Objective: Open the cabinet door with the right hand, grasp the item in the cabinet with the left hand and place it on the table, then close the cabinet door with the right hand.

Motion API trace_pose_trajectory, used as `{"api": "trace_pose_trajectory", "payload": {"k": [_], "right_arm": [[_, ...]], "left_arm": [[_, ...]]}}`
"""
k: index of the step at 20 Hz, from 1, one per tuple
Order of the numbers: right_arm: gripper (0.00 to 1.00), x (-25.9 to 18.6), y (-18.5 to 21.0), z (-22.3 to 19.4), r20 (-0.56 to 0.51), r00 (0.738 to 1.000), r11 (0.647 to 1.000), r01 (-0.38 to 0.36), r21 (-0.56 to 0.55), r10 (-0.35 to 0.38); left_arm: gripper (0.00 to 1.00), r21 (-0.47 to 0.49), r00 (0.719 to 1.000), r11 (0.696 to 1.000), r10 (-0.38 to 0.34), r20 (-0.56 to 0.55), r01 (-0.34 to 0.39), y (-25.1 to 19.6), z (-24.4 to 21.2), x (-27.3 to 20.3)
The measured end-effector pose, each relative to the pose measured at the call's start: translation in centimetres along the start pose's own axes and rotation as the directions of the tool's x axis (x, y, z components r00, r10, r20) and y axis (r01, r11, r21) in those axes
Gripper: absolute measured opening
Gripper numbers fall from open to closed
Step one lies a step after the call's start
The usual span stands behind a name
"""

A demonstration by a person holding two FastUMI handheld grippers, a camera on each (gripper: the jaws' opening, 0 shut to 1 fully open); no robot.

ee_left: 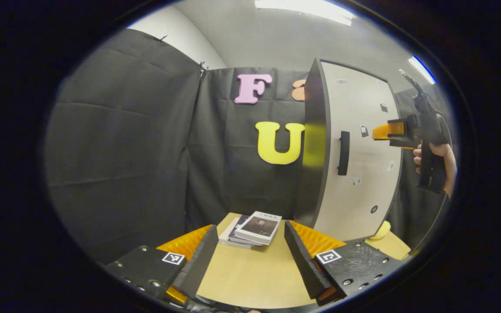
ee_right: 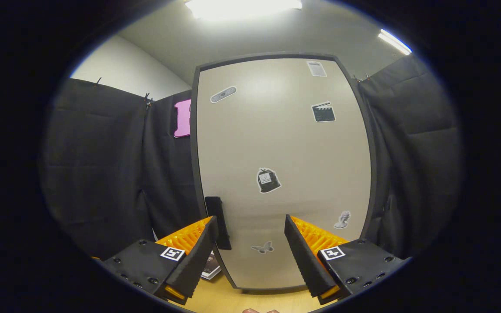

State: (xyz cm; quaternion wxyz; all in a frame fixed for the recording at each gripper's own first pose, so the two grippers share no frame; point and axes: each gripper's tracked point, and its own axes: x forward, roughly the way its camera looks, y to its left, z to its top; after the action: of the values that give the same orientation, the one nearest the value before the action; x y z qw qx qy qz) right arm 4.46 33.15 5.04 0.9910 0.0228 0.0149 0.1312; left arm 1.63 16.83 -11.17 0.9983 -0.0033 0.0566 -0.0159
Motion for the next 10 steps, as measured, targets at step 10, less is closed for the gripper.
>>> {"api": "trace_pose_trajectory", "payload": {"k": [10], "right_arm": [[0.97,6.5,4.6,-3.8,-0.026,1.000,0.997,0.002,-0.072,-0.003]], "left_arm": [[0.93,-0.052,0.999,0.999,0.011,-0.043,-0.013,3.0,-2.5,0.4]]}}
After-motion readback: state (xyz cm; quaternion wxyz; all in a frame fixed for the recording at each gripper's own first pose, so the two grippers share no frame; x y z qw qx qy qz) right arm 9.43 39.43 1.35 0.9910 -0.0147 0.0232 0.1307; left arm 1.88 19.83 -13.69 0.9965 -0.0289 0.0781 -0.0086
